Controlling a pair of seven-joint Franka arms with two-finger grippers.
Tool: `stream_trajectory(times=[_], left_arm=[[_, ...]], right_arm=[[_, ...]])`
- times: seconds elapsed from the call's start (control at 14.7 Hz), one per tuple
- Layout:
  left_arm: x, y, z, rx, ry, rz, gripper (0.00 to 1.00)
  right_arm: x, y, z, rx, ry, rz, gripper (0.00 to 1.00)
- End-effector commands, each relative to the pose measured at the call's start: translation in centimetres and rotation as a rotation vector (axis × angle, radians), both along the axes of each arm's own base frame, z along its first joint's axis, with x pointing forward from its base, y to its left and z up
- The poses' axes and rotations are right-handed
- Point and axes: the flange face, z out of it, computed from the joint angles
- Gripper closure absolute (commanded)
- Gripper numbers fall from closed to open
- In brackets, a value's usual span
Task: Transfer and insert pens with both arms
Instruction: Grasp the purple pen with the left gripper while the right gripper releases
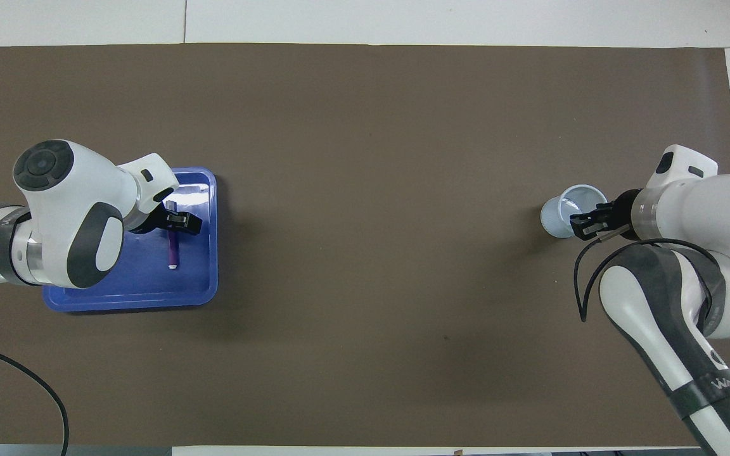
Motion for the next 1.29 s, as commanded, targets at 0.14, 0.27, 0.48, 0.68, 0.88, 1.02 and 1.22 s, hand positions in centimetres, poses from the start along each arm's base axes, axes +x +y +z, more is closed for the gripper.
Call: stream_trajectory(times=[0.14, 0.27, 0.48, 0.68, 0.88, 1.02, 1.22], left_arm=[[0.2, 0.5, -0.4, 0.006, -0.021, -0.018, 0.35], [0.2, 0.6, -0.4, 0.006, -0.021, -0.015, 0.49], [0.2, 0.7, -0.5, 0.006, -0.018, -0.013, 0.78], [0.3, 1.7, -0.5, 0.008, -0.018, 0.004, 1.00], [0.8, 2.3, 0.0, 0.006, -0.018, 0.017, 1.00], [1.4, 2.8, 0.8, 0.009, -0.003, 0.033, 1.00], [3.4, 3.9, 4.3, -0.001, 0.056, 0.094, 1.00]], right_arm=[[1.1, 0.0, 2.2, -0.010, -0.043, 0.016, 0.12], [1.7, 0.0, 3.9, -0.002, -0.039, -0.015, 0.12], [2.4, -0.1, 7.1, 0.018, -0.025, -0.127, 0.12], [3.2, 0.0, 10.9, -0.005, -0.011, -0.205, 0.12], [3.9, 2.2, 14.6, -0.040, 0.034, -0.302, 0.12], [3.9, 2.9, 16.8, -0.042, 0.051, -0.340, 0.12], [3.7, 4.5, 17.7, -0.033, 0.067, -0.389, 0.12]])
